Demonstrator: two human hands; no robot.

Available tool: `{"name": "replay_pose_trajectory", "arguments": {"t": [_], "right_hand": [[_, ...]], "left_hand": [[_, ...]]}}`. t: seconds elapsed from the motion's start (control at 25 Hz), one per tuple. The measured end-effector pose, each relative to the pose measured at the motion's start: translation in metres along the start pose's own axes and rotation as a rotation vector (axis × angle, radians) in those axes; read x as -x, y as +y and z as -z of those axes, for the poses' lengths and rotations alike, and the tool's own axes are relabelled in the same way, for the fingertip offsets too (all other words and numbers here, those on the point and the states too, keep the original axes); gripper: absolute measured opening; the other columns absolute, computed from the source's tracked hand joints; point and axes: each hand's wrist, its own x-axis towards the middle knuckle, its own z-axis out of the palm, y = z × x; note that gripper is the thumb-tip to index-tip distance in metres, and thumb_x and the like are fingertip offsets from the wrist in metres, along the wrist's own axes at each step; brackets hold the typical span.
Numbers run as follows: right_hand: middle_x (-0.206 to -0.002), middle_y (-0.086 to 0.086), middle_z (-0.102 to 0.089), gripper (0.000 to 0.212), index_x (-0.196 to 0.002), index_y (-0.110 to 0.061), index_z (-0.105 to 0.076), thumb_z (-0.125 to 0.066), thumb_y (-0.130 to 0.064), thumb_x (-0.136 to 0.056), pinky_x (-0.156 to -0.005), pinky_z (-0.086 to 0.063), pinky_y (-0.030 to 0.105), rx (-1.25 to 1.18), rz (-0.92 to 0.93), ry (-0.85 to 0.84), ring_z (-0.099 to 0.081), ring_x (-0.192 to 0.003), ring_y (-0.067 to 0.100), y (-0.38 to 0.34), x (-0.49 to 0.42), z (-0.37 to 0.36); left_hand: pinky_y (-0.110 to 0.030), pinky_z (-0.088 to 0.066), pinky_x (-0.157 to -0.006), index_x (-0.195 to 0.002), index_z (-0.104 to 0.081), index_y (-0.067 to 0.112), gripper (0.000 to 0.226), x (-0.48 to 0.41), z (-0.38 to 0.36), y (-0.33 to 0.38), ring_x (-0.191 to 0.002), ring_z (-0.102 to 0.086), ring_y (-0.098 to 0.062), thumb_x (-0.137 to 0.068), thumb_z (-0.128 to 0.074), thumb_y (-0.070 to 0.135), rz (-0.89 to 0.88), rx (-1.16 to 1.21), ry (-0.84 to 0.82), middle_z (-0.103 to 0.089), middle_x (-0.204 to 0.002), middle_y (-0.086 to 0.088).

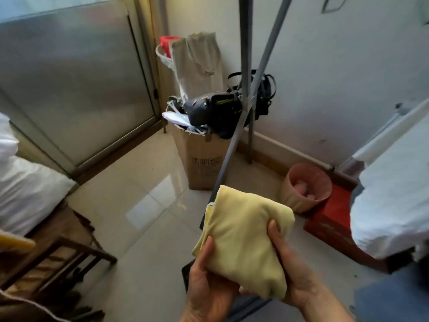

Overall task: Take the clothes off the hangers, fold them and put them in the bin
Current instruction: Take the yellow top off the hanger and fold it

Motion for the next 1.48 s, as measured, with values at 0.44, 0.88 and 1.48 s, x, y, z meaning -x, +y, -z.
{"name": "replay_pose_trajectory", "arguments": {"t": [0.44,0.88,1.48], "right_hand": [[-0.094,0.019,-0.074,0.021,-0.103,0.002,-0.066,-0.058,-0.012,-0.090,-0.070,-0.060,0.035,0.449,0.223,0.122,-0.072,-0.081,0.026,0.048,-0.149,0.066],[-0.067,-0.003,-0.063,0.031,-0.076,-0.009,-0.064,-0.049,-0.023,-0.099,-0.053,-0.043,0.011,0.726,0.505,0.377,-0.051,-0.055,-0.002,0.150,-0.262,0.131],[-0.067,-0.004,-0.060,0.041,-0.061,-0.014,-0.057,-0.046,0.019,-0.082,-0.056,-0.036,0.009,1.016,0.072,0.295,-0.049,-0.069,0.013,0.299,-0.424,0.332]], "left_hand": [[-0.029,-0.056,-0.062,-0.121,-0.058,0.013,0.080,-0.081,0.128,0.052,-0.088,-0.072,-0.023,-0.050,-0.092,0.026,-0.166,-0.764,0.166,-0.074,-0.103,-0.009],[-0.034,-0.032,-0.057,-0.061,-0.039,0.012,0.050,-0.196,0.244,-0.004,-0.060,-0.032,-0.018,-0.098,-0.047,0.044,-0.526,-0.839,0.949,-0.036,-0.059,0.000],[-0.029,-0.042,-0.080,-0.076,-0.064,0.019,0.030,-0.299,0.495,-0.078,-0.095,-0.056,-0.023,-0.091,-0.045,0.002,0.017,-1.052,0.946,-0.063,-0.107,-0.006]]}}
